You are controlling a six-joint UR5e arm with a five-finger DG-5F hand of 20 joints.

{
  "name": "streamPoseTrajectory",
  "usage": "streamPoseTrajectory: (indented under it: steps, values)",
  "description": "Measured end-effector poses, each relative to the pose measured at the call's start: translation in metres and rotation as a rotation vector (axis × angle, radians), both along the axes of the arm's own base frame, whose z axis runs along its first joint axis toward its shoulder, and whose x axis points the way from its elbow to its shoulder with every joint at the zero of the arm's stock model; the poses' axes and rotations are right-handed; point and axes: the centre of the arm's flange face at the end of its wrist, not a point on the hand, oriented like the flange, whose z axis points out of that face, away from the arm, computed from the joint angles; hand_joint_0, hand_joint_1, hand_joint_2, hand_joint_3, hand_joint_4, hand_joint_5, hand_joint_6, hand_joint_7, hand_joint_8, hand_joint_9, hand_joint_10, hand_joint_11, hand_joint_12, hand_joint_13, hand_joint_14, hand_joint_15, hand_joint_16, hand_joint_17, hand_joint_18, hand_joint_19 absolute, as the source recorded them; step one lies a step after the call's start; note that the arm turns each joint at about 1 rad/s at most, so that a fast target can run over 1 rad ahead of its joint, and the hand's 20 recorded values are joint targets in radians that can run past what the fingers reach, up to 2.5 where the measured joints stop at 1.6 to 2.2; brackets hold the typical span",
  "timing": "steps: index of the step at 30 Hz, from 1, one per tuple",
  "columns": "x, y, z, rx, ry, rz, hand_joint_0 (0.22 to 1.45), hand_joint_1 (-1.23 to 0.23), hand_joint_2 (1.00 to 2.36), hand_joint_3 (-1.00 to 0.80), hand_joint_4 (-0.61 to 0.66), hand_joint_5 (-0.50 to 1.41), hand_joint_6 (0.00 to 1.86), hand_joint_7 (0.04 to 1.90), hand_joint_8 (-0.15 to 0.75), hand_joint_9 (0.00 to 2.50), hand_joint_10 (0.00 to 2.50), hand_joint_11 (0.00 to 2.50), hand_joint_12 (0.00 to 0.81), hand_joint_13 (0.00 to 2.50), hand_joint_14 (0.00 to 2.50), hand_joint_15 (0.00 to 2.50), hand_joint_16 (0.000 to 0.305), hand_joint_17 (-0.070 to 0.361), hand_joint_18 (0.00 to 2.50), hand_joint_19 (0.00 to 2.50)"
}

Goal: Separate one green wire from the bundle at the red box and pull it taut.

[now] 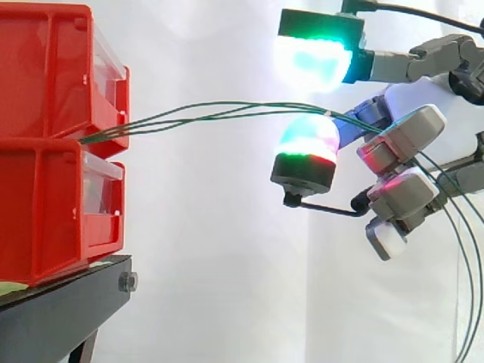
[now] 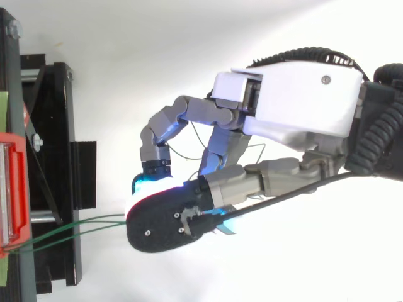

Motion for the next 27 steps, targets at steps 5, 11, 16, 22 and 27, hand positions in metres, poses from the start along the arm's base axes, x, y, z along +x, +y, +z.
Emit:
streamPoseTrajectory:
  steps: [5,11,16,22,27]
  values:
    - [-0.0003,-0.0001,-0.0009,-0.001,0.002,0.000,0.49,-0.75,1.00,-0.50,0.13,-0.15,0.90,0.98,0.268,1.50,0.01,1.49,0.376,1.30,0.03,0.97,0.056,0.127,0.85,0.67]
    - [-0.0004,-0.0001,-0.0014,-0.001,0.003,0.000,0.62,-0.75,1.01,-0.42,0.09,-0.15,0.90,1.02,0.236,1.48,0.01,1.53,0.349,1.28,0.03,0.99,0.051,0.114,0.80,0.70]
    - [-0.0005,-0.0001,-0.0016,-0.001,0.003,0.000,0.61,-0.67,1.01,-0.37,0.09,-0.15,0.91,1.02,0.234,1.50,0.01,1.56,0.352,1.29,0.03,1.00,0.051,0.114,0.80,0.71]
    - [-0.0005,-0.0001,-0.0016,-0.001,0.003,0.000,0.60,-0.54,1.01,-0.34,0.08,-0.14,0.89,1.03,0.240,1.51,0.01,1.55,0.352,1.29,0.03,1.00,0.051,0.115,0.80,0.72]
    - [-0.0004,-0.0001,-0.0016,-0.001,0.003,0.000,0.61,-0.44,1.01,-0.32,0.09,-0.14,0.87,1.05,0.236,1.53,0.02,1.52,0.351,1.28,0.03,1.00,0.051,0.115,0.79,0.73]
